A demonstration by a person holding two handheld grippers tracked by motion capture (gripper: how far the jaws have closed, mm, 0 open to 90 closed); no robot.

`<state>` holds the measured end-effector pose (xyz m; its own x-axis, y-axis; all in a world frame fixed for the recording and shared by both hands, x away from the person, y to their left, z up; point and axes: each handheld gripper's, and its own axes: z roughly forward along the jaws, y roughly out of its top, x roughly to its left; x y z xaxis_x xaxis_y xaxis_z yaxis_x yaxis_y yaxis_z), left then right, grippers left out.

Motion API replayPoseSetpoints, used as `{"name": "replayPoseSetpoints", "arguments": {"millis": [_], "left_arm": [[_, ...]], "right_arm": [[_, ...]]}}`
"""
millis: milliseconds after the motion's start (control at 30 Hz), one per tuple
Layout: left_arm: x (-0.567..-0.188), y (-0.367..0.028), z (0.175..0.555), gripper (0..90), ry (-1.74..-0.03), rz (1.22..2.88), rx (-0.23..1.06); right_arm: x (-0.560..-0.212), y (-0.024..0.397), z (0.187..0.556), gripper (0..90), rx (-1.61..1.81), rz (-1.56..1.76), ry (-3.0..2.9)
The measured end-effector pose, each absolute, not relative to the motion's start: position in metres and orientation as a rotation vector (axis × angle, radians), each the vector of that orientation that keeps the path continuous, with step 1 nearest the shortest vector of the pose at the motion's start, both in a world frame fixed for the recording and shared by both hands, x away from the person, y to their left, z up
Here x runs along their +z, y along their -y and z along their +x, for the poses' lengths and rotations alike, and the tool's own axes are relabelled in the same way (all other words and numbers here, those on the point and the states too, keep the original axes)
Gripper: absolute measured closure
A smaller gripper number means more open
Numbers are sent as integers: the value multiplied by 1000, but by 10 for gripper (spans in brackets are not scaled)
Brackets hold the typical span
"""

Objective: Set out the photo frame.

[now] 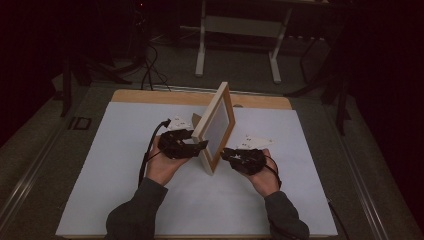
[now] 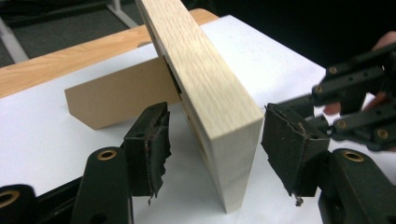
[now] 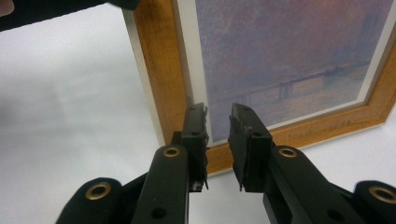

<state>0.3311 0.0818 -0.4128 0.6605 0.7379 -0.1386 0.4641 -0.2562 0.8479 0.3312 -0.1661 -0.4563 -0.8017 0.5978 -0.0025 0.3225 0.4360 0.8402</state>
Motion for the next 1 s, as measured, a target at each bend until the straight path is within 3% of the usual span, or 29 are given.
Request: {"name": "replayPoseSetpoints", "arguments": {"millis": [300,500,1000], "left_arm": [[-411,-77,332,497,-999,1832,375],[-410,-76,330,591,-1024,1802,417],[-409,-76,330,626,-1070,1792,433]], "right_arm": [[-459,168,331,748,1305,800,-2395],[-460,168,331,746,1306,806,-2397],[-459,171,331,744,1304,806,-2394]]}}
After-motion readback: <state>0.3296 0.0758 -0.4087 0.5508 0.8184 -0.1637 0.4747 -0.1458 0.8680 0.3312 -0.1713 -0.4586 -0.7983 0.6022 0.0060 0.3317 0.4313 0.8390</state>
